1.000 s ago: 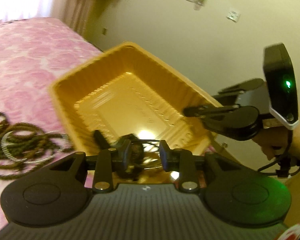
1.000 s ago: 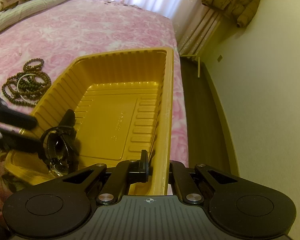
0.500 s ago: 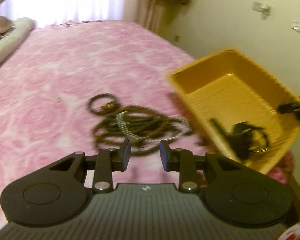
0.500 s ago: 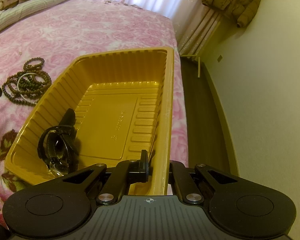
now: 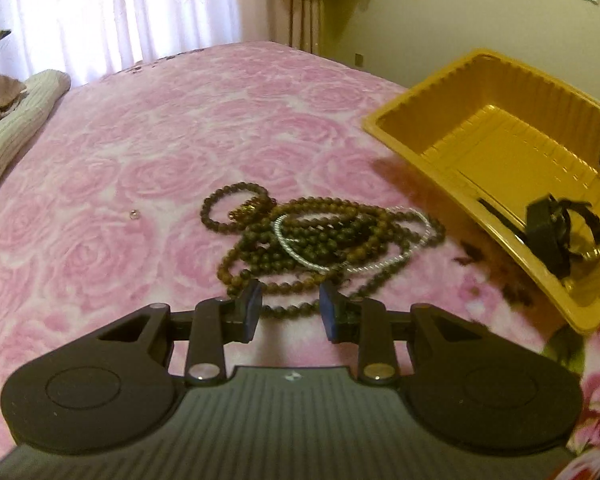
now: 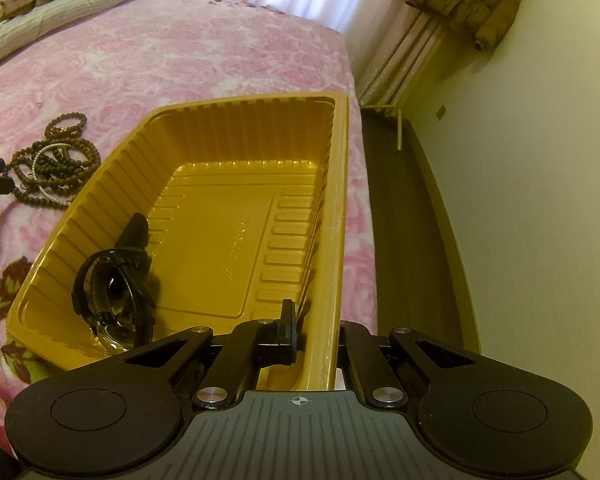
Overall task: Organize jewelry
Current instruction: 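Withdraw the left gripper from the tray toward the bead pile, then grasp the small stud earring on the bedspread with the left gripper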
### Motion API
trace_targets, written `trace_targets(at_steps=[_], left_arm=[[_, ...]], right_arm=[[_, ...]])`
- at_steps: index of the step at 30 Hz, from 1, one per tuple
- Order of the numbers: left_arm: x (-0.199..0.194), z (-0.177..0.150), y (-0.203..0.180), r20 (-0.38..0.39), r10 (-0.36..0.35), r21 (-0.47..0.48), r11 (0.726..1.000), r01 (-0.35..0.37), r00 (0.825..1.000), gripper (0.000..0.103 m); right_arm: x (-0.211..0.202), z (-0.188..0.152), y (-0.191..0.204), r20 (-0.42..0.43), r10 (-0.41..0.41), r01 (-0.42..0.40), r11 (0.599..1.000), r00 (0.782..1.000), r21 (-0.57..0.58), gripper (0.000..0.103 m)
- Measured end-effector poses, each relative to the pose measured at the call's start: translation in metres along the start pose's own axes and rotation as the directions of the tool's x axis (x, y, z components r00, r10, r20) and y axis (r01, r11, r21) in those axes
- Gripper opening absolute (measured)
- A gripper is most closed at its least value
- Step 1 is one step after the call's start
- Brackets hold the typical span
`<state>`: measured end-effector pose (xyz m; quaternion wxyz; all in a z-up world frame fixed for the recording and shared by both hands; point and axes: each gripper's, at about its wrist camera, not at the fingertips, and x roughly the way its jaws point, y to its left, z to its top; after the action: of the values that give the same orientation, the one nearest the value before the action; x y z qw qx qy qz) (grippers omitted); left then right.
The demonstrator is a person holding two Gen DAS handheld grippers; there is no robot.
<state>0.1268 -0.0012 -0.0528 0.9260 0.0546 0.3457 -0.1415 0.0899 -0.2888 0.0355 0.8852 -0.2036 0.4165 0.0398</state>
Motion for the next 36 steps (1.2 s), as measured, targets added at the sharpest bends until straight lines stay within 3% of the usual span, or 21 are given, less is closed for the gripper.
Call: trace_targets(at_steps=[4,10,14,22,27,29,36], left_arm=[[0.006,0.011,0.02,0.021,0.036,-0.034,0.999,-0.035,0.999,0.027],[0.026,0.027,0.071,0.046,0.166,-0.125,0.979,-0.159,0.985,0.027],[0.047,0.035,0.097,0.035,0.204,-0.112,0.974,-0.199,0.978,0.027],[0.082,0.041,0.116,0.029,0.209,-0.111,0.972,-0.205,0.977,0.026],[0.093,0.043,0.116,0.017,0.205,-0.093,0.975,-0.202,0.979,0.015],[0.094,0.043,0.115,0.014,0.206,-0.088,0.975,-0.204,0.978,0.007],[0.068,0.043,0.105,0.018,0.179,-0.112,0.978,-0.176,0.984,0.007]], right_arm=[[0.0,0.0,0.0,0.0,0.0,0.0,1.0,1.0,-0.001,0.004],[0.001,0.001,0.0,0.003,-0.002,0.002,1.0,1.0,0.004,0.004],[0.003,0.001,-0.001,-0.003,0.001,-0.001,1.0,1.0,0.014,0.004],[0.004,0.004,-0.001,-0.019,0.003,-0.003,1.0,1.0,0.015,0.004],[0.005,0.004,-0.001,-0.024,0.0,0.0,1.0,1.0,0.018,0.004],[0.005,0.003,-0.001,-0.024,-0.002,0.002,1.0,1.0,0.018,0.004],[0.004,0.003,-0.001,-0.019,-0.002,0.003,1.0,1.0,0.02,0.004]])
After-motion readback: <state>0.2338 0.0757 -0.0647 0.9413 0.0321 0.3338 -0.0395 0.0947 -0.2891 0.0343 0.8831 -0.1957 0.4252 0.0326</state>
